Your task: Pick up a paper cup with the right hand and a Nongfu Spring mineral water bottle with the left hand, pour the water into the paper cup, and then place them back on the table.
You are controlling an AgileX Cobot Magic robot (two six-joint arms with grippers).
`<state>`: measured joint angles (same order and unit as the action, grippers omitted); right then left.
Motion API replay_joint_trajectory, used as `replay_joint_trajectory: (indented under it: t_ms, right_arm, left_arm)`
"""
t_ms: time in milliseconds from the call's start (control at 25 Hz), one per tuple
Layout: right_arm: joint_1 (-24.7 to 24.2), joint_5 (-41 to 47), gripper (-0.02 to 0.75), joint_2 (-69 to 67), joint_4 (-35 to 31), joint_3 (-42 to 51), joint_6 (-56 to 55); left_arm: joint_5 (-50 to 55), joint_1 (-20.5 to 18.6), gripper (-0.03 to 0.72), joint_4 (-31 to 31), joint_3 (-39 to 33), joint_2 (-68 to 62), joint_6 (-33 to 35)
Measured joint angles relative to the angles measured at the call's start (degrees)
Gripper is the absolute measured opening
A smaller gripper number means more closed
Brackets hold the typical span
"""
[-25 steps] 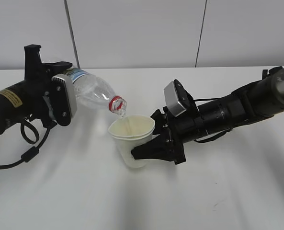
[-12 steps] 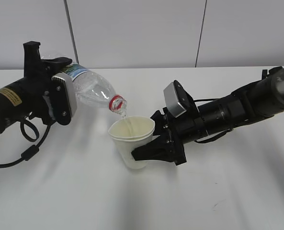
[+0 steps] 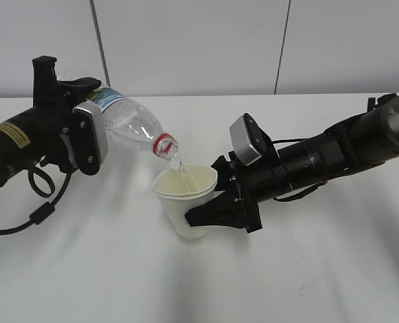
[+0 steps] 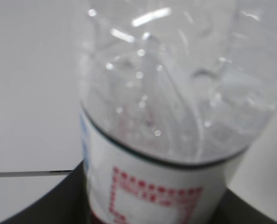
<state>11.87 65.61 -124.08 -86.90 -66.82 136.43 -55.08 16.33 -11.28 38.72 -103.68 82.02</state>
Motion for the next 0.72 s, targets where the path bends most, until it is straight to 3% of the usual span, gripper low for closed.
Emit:
replay_joint_trajectory:
  t_ms: [720]
  right_arm:
    - [0.1, 0.0, 0.481, 0.0, 0.3, 0.0, 0.0]
  left_arm:
    - [-1.1, 0.0, 0.340, 0.0, 0.0, 0.0, 1.3]
